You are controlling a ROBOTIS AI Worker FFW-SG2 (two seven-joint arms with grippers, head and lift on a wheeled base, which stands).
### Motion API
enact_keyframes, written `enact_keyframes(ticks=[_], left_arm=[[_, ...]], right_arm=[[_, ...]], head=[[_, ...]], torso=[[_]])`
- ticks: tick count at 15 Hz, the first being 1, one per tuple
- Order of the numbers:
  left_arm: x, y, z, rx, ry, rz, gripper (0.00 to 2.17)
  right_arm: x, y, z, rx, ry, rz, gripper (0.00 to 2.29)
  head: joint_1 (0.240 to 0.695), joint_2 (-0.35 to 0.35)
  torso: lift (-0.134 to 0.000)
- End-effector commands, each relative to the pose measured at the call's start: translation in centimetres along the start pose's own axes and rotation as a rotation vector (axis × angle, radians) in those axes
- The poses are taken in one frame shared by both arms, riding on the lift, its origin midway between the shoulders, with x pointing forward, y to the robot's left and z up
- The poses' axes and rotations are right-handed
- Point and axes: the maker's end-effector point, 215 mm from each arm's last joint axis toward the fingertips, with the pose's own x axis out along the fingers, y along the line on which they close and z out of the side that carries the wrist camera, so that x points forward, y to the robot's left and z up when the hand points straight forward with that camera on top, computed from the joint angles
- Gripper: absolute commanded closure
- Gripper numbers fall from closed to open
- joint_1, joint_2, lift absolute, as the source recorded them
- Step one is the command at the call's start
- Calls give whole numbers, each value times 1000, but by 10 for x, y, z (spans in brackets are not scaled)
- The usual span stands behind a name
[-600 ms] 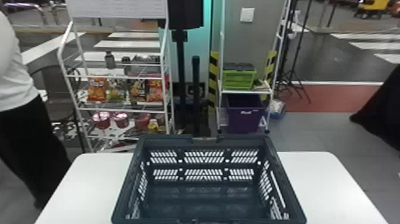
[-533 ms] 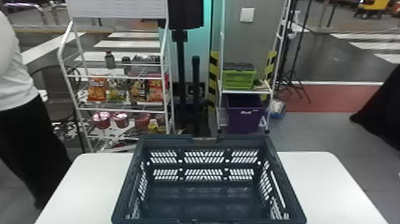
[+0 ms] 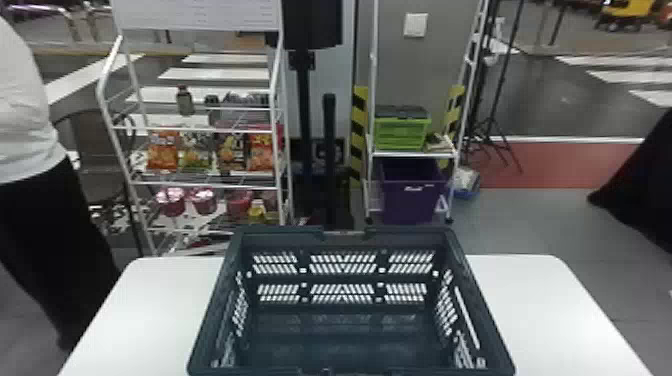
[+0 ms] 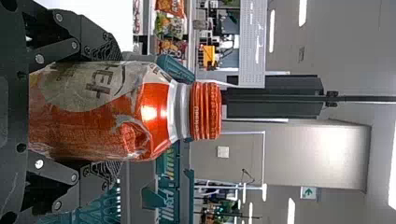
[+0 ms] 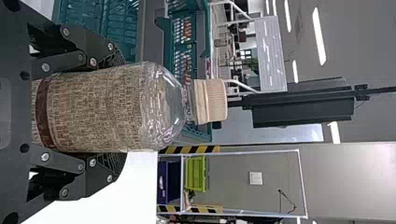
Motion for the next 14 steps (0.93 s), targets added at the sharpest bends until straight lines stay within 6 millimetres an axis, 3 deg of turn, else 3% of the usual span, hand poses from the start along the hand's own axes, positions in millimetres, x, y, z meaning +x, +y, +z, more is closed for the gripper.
enact_keyframes(ticks=[1, 7, 11, 14], left_arm=[[0, 0, -2, 3, 3, -3, 2145], [-5, -6, -6, -15, -1, 24, 2148], [-6, -13, -5, -7, -1, 8, 2148], [-16, -26, -7, -8, 9, -35, 2148]], right_arm=[[2, 1, 12, -6, -20, 3, 1872], [34, 12, 95, -27, -133, 40, 1872], [66, 12, 121, -23, -141, 55, 1872], [95, 25, 133, -45, -144, 85, 1872]], head=[[499, 0], [499, 0], [499, 0], [499, 0]], torso=[[0], [0], [0], [0]])
